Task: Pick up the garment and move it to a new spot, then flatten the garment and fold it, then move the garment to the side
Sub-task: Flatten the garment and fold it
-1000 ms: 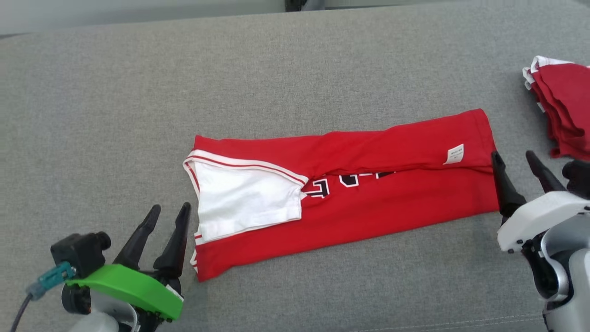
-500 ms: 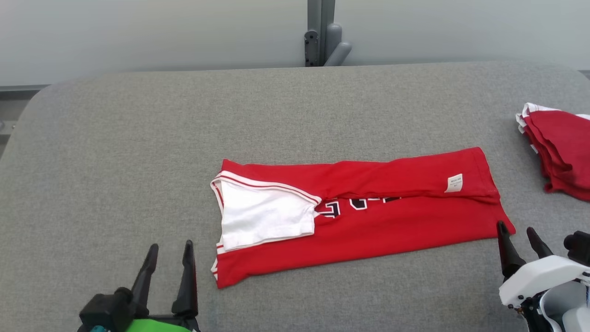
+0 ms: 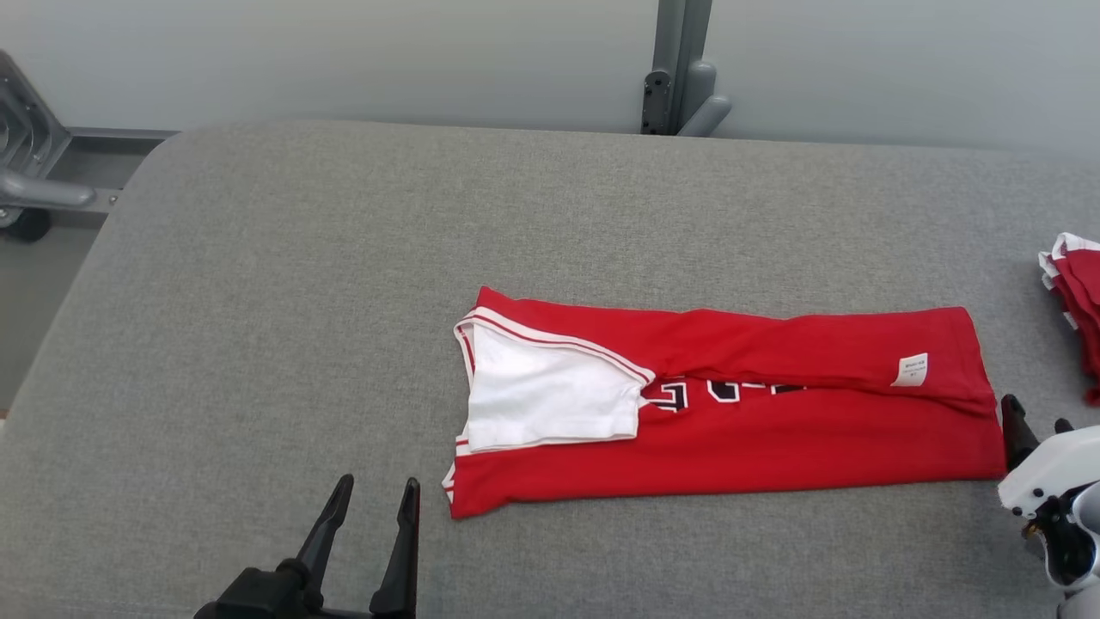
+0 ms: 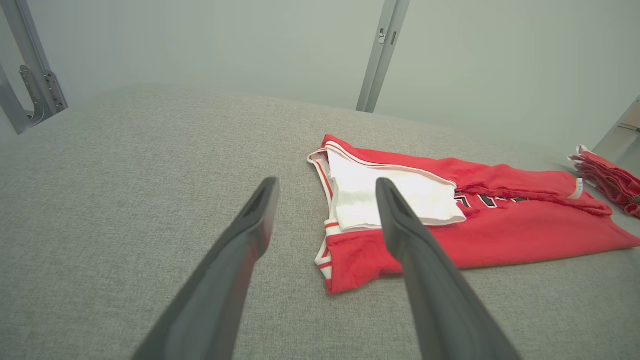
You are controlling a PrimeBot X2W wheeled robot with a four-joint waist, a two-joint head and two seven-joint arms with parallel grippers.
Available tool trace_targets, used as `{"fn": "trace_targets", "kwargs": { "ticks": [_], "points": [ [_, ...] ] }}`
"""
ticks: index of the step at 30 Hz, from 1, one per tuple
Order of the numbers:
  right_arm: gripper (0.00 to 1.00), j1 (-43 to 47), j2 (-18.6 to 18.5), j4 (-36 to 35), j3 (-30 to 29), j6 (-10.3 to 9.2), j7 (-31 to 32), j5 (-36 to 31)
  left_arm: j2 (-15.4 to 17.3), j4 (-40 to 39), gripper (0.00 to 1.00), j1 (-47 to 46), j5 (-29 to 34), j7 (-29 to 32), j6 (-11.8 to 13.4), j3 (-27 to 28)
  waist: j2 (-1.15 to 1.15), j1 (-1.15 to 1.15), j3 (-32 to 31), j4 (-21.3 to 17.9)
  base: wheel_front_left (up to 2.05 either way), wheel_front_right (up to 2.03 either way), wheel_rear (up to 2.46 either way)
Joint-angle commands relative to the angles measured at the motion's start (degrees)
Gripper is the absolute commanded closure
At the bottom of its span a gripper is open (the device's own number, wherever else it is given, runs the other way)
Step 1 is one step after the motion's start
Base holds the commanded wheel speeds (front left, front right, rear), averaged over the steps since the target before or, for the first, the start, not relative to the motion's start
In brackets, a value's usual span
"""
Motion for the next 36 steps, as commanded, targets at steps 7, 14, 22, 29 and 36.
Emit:
{"fn": "trace_targets", "kwargs": {
  "ticks": [7, 14, 22, 29, 36],
  "points": [
    [0.0, -8.52, -0.68, 8.54, -4.43, -0.02, 2.74, -4.38, -1.26, 0.99, 0.0, -2.47, 1.92, -0.16, -3.37, 2.38, 0.0, 0.0, 4.16, 2.65, 0.0, 0.0, 0.0],
    [0.0, -10.89, 0.6, 14.73, -6.42, -0.02, 6.02, -8.89, -2.62, 1.54, 0.0, -3.18, 2.83, -0.16, -5.16, 4.11, 0.0, 0.0, 5.22, 2.99, 0.0, 0.0, 0.0],
    [1.0, -11.33, 2.11, 15.89, -6.02, -0.02, 6.62, -10.34, -4.24, 1.72, 0.0, -3.3, 3.62, -0.16, -7.01, 5.44, 0.0, 0.0, 5.24, 1.85, 0.0, 0.0, 0.0],
    [1.0, -11.23, -0.54, 12.18, -5.38, -0.09, 5.44, -9.34, -4.85, 1.95, 0.0, -3.23, 4.14, -0.16, -7.7, 6.55, 0.0, 0.0, 5.22, 0.32, 0.0, 0.0, 0.0],
    [1.0, -10.34, -3.93, 7.0, -3.02, -0.07, 7.99, -9.6, -5.0, 1.91, 0.0, -3.16, 4.5, -0.16, -8.28, 7.24, 0.0, 0.0, 5.55, -2.08, 0.0, 0.0, 0.0]
  ]
}}
